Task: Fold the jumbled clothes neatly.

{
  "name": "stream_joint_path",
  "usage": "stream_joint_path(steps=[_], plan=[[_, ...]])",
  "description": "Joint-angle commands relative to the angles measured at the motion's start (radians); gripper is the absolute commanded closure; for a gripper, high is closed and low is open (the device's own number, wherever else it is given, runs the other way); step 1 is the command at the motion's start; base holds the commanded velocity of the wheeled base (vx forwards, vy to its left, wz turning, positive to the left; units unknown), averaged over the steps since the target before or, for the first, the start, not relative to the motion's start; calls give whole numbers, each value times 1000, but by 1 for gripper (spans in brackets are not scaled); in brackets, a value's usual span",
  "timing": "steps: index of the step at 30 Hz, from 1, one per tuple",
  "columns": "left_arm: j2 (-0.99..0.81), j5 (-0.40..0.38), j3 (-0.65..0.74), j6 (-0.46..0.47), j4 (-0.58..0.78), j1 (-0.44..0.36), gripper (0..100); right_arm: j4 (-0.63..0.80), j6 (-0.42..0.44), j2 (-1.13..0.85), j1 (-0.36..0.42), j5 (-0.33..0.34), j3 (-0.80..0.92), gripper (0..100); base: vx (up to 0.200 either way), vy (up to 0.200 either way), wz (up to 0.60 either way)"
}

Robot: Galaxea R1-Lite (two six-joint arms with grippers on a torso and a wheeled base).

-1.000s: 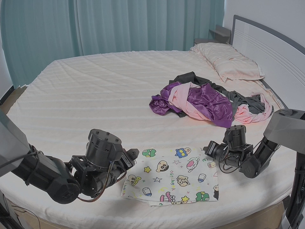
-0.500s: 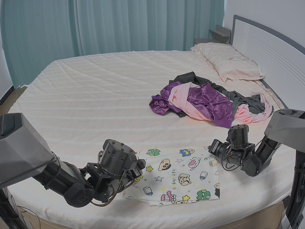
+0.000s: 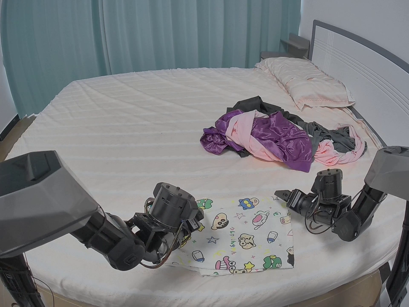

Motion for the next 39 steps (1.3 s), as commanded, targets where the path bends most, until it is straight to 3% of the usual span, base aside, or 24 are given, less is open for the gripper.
stream_joint_path(steps=[1, 4, 10, 14, 18, 23, 33, 34, 39], plan=[[41, 52, -5, -3, -2, 7, 0, -75, -4, -85, 5, 1, 123, 0, 0, 0, 0], [-20, 60, 13, -3, -7, 9, 0, -113, -10, -106, 5, 2, 177, 0, 0, 0, 0], [-171, 45, 233, 7, -57, -22, 0, -189, -16, -135, 11, 2, 293, 0, 0, 0, 0], [-174, -18, 447, 127, -234, -25, 0, -221, -16, -137, 37, 2, 341, 0, 0, 0, 0], [-158, -14, 529, 210, -326, -48, 0, -222, -15, -138, 63, 1, 358, 0, 0, 0, 0], [-154, -31, 547, 208, -336, -77, 0, -222, -13, -140, 76, 1, 362, 0, 0, 0, 0], [-16, -47, 420, 210, -346, -80, 0, -222, -10, -160, 97, 1, 370, 0, 0, 0, 0], [-13, -47, 418, 210, -346, -80, 100, -222, -10, -161, 97, 1, 370, 0, 0, 0, 0], [6, -47, 423, 204, -346, -78, 100, -222, -12, -167, 94, 1, 371, 0, 0, 0, 0]])
